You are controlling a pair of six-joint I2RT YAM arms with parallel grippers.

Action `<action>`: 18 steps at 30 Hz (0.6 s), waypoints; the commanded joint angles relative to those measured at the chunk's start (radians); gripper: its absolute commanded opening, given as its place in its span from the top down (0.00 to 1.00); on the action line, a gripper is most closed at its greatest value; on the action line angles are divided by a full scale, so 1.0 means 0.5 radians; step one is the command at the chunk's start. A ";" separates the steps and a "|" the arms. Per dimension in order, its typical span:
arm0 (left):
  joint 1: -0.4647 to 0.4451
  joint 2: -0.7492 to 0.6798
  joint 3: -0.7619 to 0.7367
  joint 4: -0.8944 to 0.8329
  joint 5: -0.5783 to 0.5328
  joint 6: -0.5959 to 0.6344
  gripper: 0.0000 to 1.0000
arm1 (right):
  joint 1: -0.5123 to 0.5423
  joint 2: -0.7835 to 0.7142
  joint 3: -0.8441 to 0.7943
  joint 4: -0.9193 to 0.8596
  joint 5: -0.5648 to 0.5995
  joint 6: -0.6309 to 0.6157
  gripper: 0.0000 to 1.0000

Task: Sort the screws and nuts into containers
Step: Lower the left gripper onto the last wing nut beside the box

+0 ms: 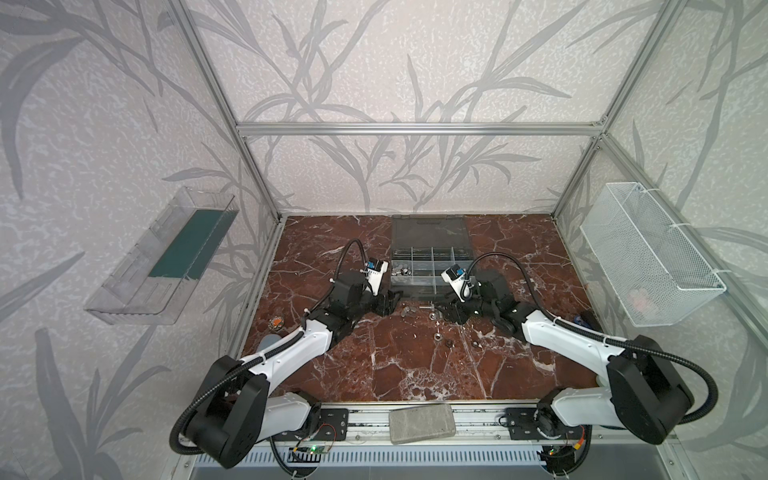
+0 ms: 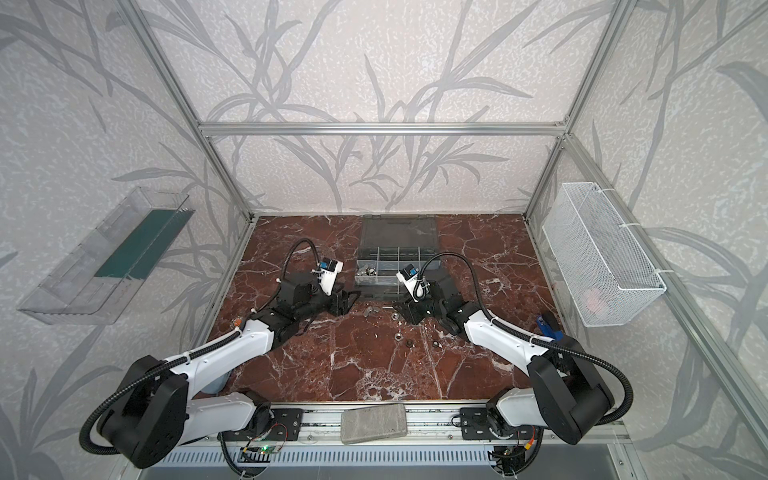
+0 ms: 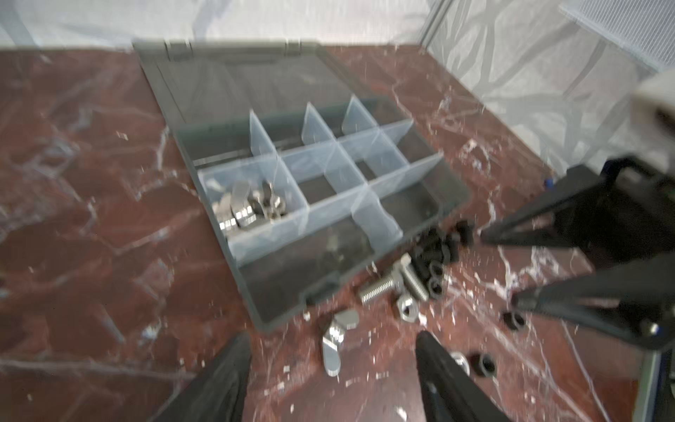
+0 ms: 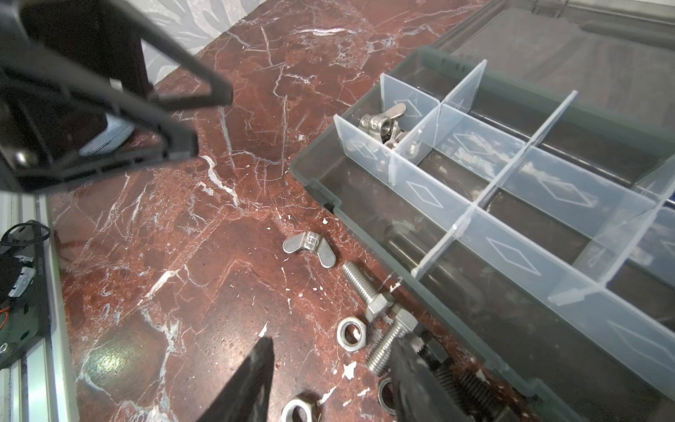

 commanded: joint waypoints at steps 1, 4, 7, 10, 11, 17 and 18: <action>-0.064 -0.057 -0.097 0.018 0.001 0.051 0.26 | -0.010 -0.016 -0.006 0.006 0.033 -0.028 0.47; -0.089 0.007 -0.129 0.043 0.021 0.069 0.23 | -0.010 -0.010 0.000 0.006 0.035 -0.029 0.47; -0.094 0.138 -0.068 0.007 0.082 0.085 0.22 | -0.011 -0.013 -0.002 0.008 0.032 -0.024 0.47; -0.110 0.278 -0.030 0.033 0.050 0.085 0.22 | -0.013 -0.023 -0.012 0.005 0.035 -0.024 0.47; -0.116 0.322 -0.016 0.034 0.042 0.087 0.22 | -0.013 -0.028 -0.014 -0.003 0.038 -0.023 0.47; -0.182 0.506 0.017 0.100 -0.064 0.110 0.21 | -0.019 -0.059 -0.048 -0.007 0.068 -0.030 0.47; -0.188 0.534 0.014 0.138 -0.059 0.104 0.21 | -0.022 -0.059 -0.049 -0.009 0.069 -0.032 0.47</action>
